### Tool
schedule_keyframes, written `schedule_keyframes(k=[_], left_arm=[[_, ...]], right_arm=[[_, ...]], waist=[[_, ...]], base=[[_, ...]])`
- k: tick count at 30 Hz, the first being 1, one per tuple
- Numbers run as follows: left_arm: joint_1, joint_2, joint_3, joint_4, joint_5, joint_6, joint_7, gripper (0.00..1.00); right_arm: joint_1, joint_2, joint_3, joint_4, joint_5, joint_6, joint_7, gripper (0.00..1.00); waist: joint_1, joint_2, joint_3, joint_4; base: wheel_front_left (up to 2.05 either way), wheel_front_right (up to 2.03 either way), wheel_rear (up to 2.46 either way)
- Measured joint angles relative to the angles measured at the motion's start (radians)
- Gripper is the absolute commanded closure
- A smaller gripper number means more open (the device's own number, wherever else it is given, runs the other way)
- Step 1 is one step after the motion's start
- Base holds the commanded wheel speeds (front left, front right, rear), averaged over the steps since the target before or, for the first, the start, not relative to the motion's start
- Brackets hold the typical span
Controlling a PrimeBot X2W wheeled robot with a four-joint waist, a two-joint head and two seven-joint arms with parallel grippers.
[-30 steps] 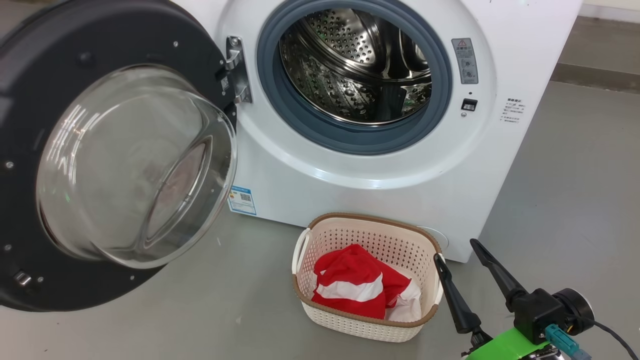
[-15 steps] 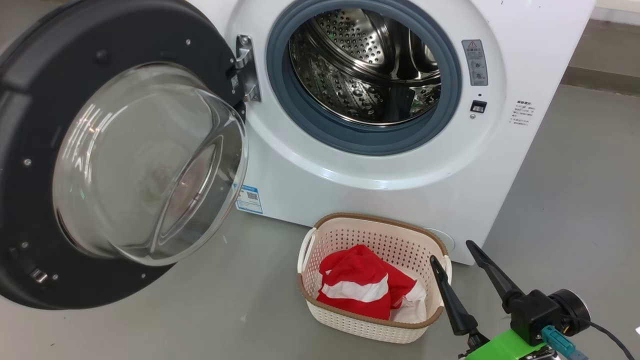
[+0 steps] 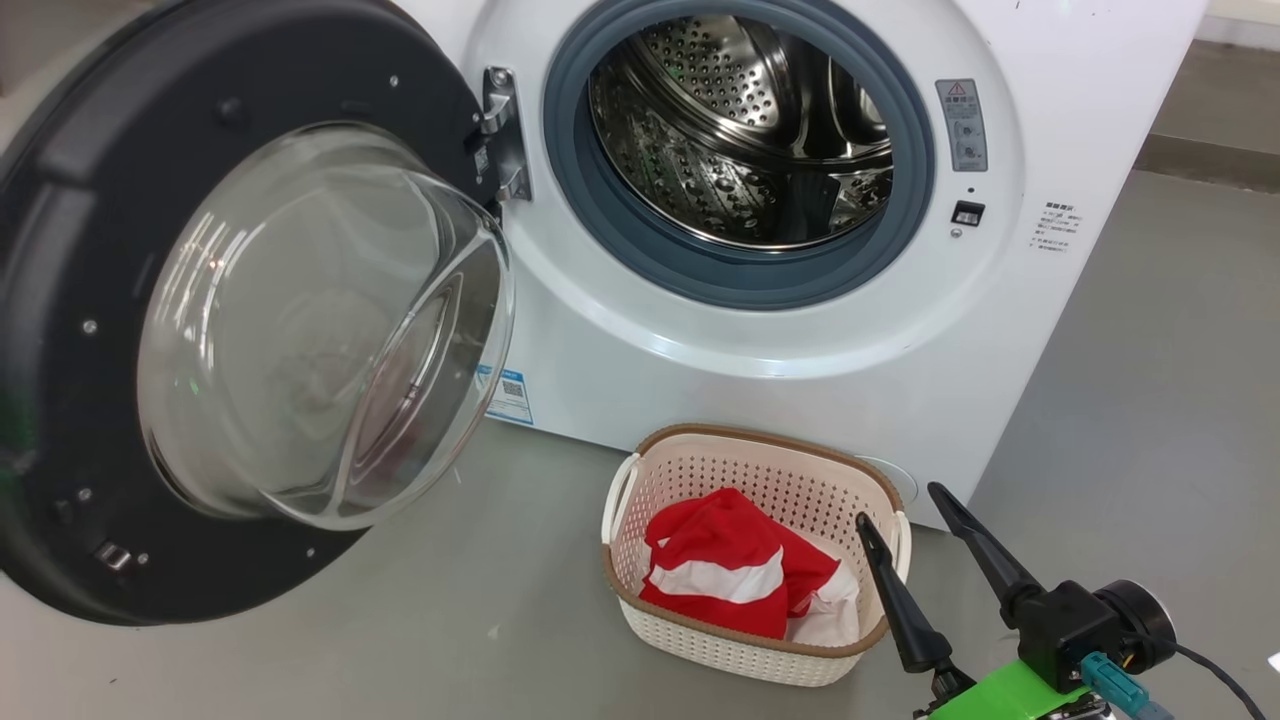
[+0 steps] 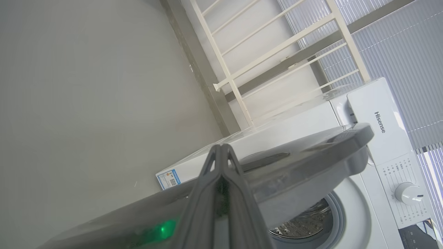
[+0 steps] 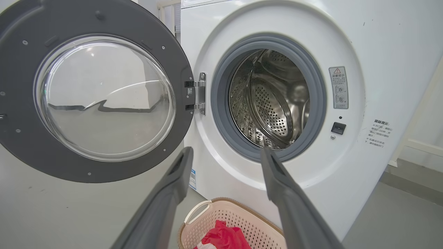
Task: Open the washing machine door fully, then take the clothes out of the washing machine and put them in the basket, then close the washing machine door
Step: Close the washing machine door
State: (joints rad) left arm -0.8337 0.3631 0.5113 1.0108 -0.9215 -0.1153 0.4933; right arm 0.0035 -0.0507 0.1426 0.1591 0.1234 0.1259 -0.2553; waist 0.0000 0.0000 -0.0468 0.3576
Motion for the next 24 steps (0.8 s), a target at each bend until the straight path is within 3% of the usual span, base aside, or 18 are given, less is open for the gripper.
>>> schedule_keyframes(k=[13, 24], left_arm=[[0.085, -0.072, -0.019, -0.126, -0.064, -0.007, 0.044, 1.00], [0.139, -0.143, 0.021, -0.241, -0.164, -0.007, 0.090, 1.00]], right_arm=[[0.000, 0.002, -0.001, 0.000, 0.007, 0.000, 0.000, 0.00], [0.000, 0.003, -0.001, 0.000, 0.013, 0.000, 0.000, 0.00]], waist=[[0.0000, 0.0000, 0.004, 0.011], [0.0000, 0.0001, 0.003, 0.010]], base=[[0.00, 0.00, 0.00], [0.00, 0.00, 0.00]])
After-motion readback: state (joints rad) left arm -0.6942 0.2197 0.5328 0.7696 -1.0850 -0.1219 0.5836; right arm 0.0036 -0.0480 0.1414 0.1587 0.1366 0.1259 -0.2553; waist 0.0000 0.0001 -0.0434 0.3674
